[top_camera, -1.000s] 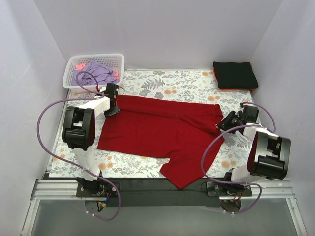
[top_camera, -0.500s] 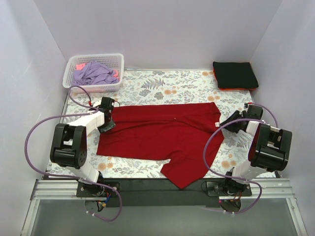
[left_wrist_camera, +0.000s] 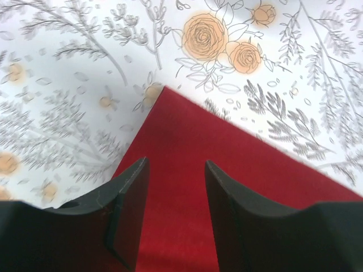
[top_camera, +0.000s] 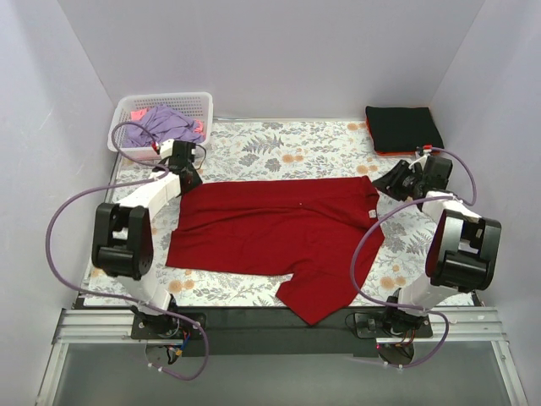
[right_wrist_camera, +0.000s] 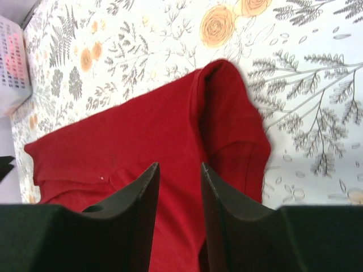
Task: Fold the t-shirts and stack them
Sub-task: Fold the tshirt
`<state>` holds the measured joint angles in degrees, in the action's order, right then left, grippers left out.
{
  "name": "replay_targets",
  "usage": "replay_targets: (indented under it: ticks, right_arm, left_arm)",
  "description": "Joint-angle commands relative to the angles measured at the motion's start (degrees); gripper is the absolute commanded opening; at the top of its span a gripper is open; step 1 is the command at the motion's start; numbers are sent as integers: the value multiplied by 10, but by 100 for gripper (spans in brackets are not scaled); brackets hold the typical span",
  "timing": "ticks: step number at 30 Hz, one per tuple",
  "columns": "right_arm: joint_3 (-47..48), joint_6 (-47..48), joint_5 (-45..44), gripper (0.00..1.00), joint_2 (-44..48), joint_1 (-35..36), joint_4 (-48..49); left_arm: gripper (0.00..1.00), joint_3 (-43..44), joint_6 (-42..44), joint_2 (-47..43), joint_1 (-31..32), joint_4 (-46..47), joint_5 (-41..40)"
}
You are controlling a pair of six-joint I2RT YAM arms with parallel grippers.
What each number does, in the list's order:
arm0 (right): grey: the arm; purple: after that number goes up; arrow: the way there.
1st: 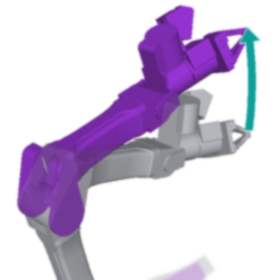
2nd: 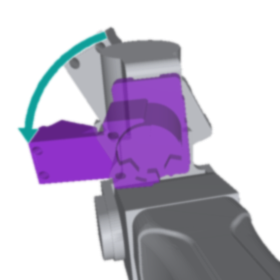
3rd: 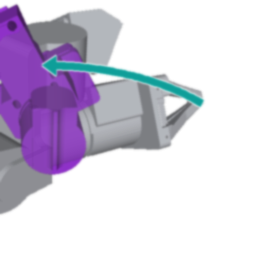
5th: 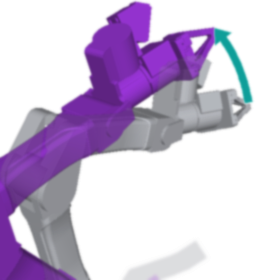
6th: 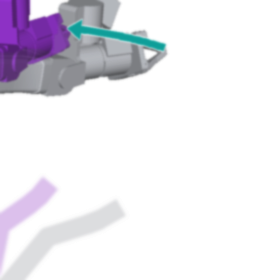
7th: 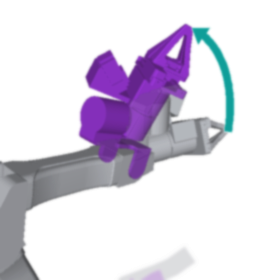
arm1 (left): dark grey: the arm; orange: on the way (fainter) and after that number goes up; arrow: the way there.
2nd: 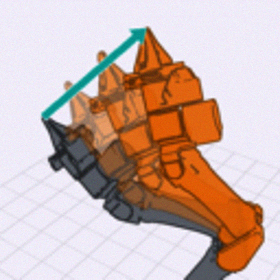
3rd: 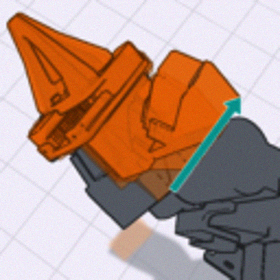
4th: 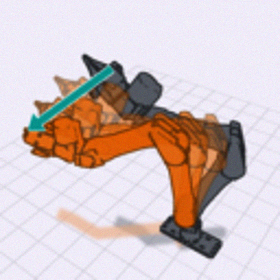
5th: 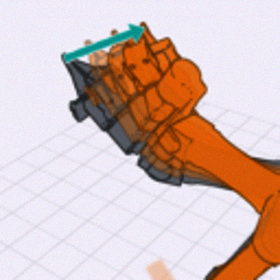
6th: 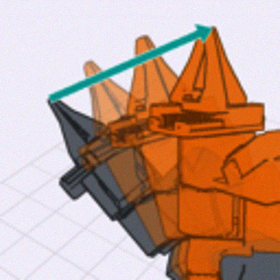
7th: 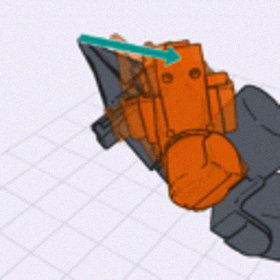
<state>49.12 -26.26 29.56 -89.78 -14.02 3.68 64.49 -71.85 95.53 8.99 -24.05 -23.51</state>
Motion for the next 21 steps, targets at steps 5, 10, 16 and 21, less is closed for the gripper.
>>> replay_targets:
  ticks: [5,10,16,21]
  right_arm:
    - [56,-17,47,41,-94,7,58]
    - [76,-30,52,49,-123,27,74]
    - [120,-37,30,51,-162,50,76]
    - [151,-56,-3,49,-198,60,70]
  left_arm:
    - [38,63,10,108,-6,19,-22]
    - [38,64,22,137,-13,28,-28]
    - [38,62,28,153,-13,28,-42]
    - [38,64,31,158,-13,28,-51]
